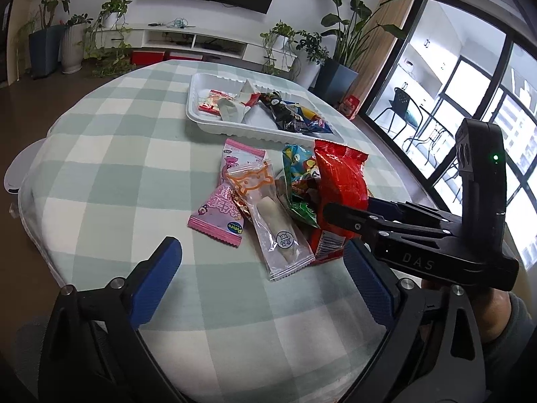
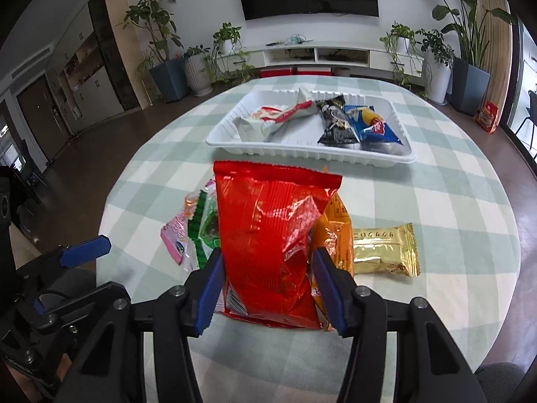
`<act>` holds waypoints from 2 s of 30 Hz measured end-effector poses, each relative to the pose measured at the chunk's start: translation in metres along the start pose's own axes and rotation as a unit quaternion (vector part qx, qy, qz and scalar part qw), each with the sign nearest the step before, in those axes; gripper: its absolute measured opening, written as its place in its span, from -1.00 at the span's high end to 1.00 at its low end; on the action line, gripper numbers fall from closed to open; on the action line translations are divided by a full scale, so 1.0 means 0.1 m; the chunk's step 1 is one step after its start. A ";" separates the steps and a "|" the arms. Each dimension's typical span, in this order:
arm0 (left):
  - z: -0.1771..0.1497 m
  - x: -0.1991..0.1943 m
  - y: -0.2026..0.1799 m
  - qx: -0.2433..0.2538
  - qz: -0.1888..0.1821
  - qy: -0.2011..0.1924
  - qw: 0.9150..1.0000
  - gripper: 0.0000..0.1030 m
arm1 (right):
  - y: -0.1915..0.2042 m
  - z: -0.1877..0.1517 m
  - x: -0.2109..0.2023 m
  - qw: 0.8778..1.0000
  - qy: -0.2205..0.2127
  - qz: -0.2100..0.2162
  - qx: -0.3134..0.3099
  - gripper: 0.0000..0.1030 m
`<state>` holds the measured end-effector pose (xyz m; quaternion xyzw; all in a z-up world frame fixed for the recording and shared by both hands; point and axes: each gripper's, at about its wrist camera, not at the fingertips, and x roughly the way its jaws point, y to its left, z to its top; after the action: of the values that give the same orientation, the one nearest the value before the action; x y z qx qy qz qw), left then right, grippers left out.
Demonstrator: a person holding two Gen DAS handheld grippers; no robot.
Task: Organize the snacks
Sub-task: 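Grasp the large red chip bag with the right gripper and lift it, then grasp the clear bread packet with orange cat print with the left gripper while the right holds the chip bag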
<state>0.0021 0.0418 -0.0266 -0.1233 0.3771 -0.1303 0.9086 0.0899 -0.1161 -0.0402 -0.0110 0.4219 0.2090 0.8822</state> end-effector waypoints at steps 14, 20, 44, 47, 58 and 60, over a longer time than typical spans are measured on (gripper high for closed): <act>0.07 0.32 -0.07 0.013 0.003 0.046 0.999 -0.29 | -0.18 -0.09 -0.28 0.998 -0.027 0.040 0.040 0.43; 0.11 0.52 -0.17 0.024 0.010 0.075 0.997 0.10 | -0.28 -0.09 -0.51 0.995 -0.047 0.061 0.066 0.43; 0.19 0.87 -0.13 0.028 0.031 0.118 0.992 0.50 | -0.45 -0.24 -0.51 0.992 -0.046 0.082 0.088 0.43; 0.17 0.84 -0.14 0.032 0.024 0.118 0.992 0.52 | -0.45 -0.26 -0.52 0.992 -0.046 0.081 0.089 0.43; 0.05 0.50 0.02 0.001 -0.020 0.102 0.995 0.54 | -0.56 -0.30 -0.53 0.988 -0.046 0.092 0.116 0.43; 0.04 0.45 0.05 -0.004 -0.027 0.100 0.995 0.54 | -0.59 -0.31 -0.52 0.986 -0.044 0.100 0.123 0.43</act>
<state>0.0361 0.0318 -0.0552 -0.1235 0.4633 -0.1645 0.8620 0.0599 -0.1946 -0.0303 0.1487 0.4036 0.2431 0.8694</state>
